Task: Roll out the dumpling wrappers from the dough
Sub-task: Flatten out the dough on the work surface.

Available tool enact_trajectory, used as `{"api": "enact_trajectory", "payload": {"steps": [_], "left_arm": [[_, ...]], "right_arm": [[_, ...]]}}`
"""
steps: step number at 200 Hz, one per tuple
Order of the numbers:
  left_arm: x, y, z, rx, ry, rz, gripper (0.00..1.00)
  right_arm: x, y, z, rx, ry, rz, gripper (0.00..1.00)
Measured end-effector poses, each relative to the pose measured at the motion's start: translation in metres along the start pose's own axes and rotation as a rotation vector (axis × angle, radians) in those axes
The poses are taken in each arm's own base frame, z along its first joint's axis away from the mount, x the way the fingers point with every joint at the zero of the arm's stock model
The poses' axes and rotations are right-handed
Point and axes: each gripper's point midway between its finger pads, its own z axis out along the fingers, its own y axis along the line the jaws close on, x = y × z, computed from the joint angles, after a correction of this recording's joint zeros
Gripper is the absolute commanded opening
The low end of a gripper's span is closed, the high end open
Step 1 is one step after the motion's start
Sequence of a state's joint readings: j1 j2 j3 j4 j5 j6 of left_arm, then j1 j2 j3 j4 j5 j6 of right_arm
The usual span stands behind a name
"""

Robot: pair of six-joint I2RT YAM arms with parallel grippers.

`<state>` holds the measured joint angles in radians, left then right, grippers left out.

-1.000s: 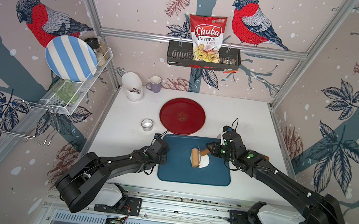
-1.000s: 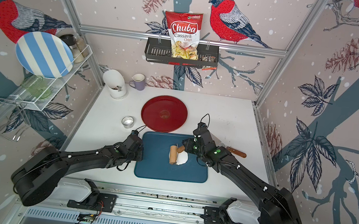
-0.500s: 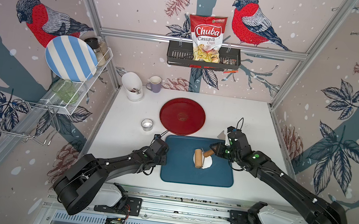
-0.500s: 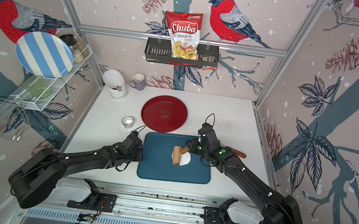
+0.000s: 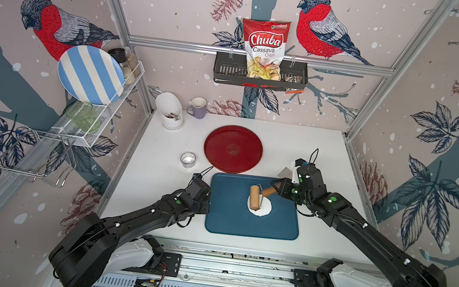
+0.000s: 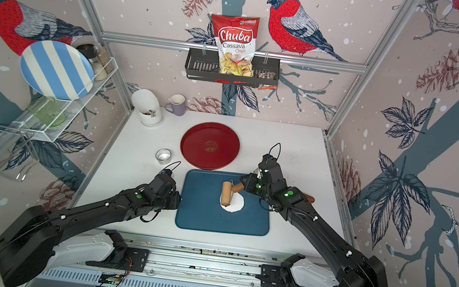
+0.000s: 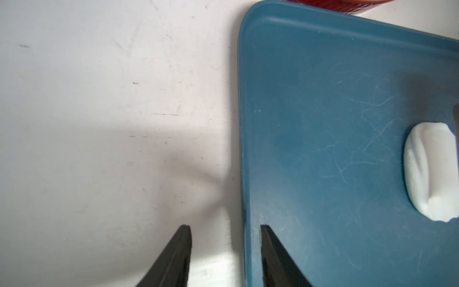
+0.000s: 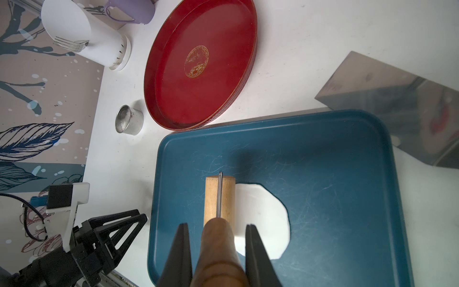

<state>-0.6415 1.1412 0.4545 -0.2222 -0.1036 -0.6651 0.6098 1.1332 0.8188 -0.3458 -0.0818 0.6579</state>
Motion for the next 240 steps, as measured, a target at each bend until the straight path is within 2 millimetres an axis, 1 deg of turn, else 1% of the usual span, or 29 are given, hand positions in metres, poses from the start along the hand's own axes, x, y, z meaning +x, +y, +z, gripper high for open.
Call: {"api": "enact_trajectory", "payload": {"steps": [29, 46, 63, 105, 118, 130, 190, 240], "left_arm": [[0.015, -0.006, 0.003, 0.02, 0.046, 0.029, 0.49], [0.021, -0.005, 0.006, 0.013, 0.066, 0.029, 0.45], [0.024, -0.003, 0.008, 0.005, 0.07, 0.03, 0.37], [0.023, -0.006, 0.012, 0.02, 0.065, 0.026, 0.09], [0.023, -0.007, 0.013, 0.018, 0.063, 0.021, 0.05], [0.022, -0.006, 0.013, 0.015, 0.06, 0.01, 0.0], [0.019, -0.007, 0.016, 0.011, 0.048, 0.011, 0.0], [0.017, -0.007, 0.018, 0.011, 0.039, 0.021, 0.0]], "right_arm": [[-0.01, -0.004, -0.007, 0.001, -0.035, 0.012, 0.0], [-0.014, -0.009, -0.01, 0.007, -0.05, 0.016, 0.0], [-0.013, -0.013, -0.011, 0.016, -0.05, 0.005, 0.0], [0.001, -0.018, -0.01, 0.011, -0.008, -0.016, 0.0], [0.005, -0.018, -0.009, 0.004, 0.01, -0.019, 0.0], [0.008, -0.017, -0.008, -0.004, 0.023, -0.023, 0.0], [0.019, -0.009, 0.002, -0.023, 0.065, -0.057, 0.0], [0.017, -0.008, 0.01, -0.017, 0.059, -0.054, 0.0]]}}
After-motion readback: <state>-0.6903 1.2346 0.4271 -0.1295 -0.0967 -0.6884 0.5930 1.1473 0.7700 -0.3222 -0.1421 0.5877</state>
